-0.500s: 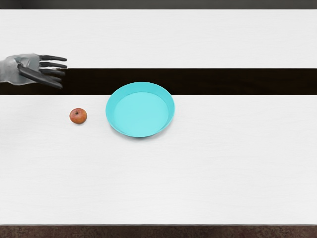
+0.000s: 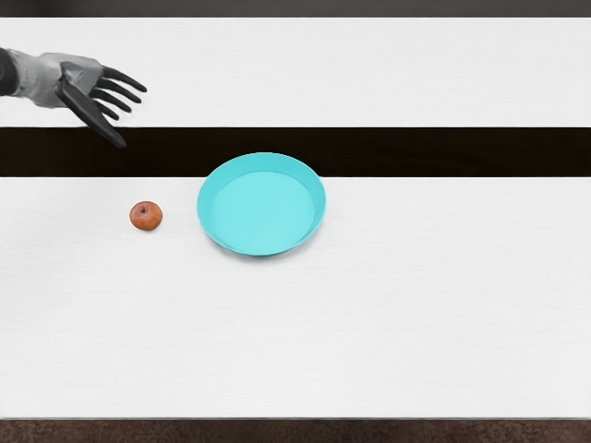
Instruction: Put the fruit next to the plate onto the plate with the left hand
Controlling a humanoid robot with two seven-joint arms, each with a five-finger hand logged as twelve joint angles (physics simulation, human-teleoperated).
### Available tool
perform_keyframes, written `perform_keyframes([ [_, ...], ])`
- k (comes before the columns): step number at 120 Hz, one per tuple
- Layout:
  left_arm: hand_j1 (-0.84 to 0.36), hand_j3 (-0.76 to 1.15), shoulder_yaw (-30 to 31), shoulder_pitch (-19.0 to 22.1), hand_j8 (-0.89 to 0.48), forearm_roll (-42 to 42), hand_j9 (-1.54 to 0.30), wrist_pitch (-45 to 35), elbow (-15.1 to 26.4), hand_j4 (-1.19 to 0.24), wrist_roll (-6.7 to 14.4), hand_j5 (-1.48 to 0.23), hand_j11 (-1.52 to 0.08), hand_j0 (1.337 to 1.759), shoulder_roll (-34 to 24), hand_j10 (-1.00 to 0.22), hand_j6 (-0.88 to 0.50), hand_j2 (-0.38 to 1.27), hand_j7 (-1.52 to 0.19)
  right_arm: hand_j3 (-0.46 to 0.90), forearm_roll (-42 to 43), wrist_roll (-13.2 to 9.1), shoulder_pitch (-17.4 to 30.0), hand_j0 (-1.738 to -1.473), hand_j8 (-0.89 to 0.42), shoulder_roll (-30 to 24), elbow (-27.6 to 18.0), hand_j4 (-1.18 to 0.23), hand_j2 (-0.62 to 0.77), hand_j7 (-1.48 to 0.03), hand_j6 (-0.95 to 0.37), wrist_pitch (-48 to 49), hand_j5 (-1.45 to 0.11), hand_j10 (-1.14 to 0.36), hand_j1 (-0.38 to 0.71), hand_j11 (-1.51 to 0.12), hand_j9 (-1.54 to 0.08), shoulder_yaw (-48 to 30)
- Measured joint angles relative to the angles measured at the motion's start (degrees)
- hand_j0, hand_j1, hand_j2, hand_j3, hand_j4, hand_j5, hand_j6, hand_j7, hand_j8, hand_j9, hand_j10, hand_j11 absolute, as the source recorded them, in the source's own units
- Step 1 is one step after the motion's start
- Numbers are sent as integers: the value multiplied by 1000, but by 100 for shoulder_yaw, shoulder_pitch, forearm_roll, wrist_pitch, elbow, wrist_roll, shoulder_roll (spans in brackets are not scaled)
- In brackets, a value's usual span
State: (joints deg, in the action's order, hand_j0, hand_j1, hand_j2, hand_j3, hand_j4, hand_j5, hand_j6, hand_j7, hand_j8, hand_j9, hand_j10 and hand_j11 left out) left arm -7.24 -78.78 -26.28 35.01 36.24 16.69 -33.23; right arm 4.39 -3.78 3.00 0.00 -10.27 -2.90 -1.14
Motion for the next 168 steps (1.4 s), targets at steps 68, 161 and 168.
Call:
perform_keyframes([
  [68, 49, 0, 4391, -1979, -252, 2, -326, -2458, 3359, -252, 727, -326, -325, 1658, 321, -251, -252, 51, -326, 0, 0, 0, -1, -1658, -26, 0, 0, -26, -5, -34, -26, -1, -34, -26, -318, -34, -34, 0],
  [161, 49, 0, 5390, -1384, -252, -844, -326, -5052, 3613, -251, 704, -326, -325, 1658, 1476, -251, -252, 51, -326, 0, 0, 0, -1, -1658, -26, 0, 0, -26, -5, -34, -26, 0, -34, -26, -318, -34, -34, 0],
  [168, 49, 0, 5385, -1349, -252, -897, -326, -5068, 3593, -251, 700, -326, -325, 1658, 1510, -251, -252, 51, -326, 0, 0, 0, -1, -1658, -26, 0, 0, -26, -5, -34, -26, 0, -34, -26, -318, -34, -34, 0],
])
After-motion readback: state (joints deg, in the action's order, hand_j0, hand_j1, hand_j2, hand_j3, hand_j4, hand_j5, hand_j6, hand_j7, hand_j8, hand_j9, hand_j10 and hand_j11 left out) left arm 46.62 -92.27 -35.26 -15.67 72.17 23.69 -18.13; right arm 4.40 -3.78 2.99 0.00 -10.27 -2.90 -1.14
